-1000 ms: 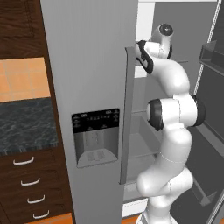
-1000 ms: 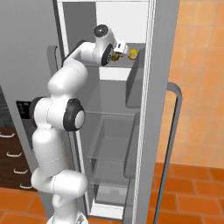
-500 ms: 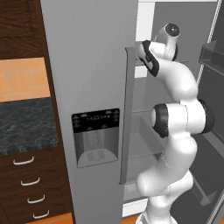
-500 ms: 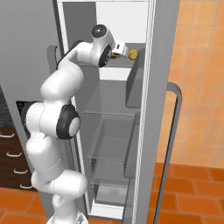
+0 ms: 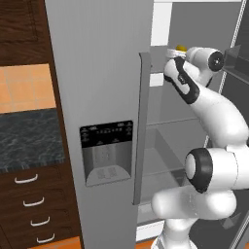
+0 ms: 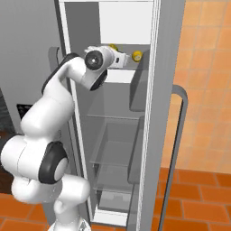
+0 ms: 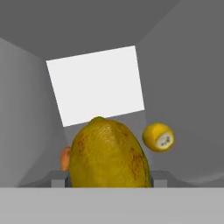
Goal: Place one lemon and one chicken drumstick in each tupperware on the nearby counter, to pack two identical lunches.
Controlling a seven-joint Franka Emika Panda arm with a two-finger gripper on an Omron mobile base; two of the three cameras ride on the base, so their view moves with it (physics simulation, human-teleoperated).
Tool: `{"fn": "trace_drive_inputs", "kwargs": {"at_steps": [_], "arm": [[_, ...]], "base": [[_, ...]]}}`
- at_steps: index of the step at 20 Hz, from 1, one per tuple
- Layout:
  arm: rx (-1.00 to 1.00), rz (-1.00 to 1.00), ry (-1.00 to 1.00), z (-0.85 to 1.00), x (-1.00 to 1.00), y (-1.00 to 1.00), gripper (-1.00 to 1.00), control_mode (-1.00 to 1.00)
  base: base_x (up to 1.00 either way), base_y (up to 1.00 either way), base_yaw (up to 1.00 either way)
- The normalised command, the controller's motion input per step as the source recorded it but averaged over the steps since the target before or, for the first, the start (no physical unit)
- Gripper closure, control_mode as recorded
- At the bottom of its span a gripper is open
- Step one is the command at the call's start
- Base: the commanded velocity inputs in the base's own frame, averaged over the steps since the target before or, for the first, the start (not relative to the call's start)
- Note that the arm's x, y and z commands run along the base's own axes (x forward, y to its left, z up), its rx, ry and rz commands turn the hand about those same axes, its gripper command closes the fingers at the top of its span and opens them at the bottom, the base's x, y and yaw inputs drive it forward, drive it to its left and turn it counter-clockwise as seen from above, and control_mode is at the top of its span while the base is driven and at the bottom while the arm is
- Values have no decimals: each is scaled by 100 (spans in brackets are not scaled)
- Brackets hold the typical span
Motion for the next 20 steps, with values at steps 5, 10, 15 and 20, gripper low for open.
{"fn": "trace_drive_inputs", "kwargs": {"at_steps": [5,10,15,20], "arm": [[0,0,28,12,-100,9,100,-100],[0,1,57,-13,-100,11,100,-100],[-1,2,72,-80,-100,13,100,-100],[-7,5,56,-100,-100,51,100,-100]], "base": [[0,0,0],[0,0,0],[0,0,0],[0,0,0]]}}
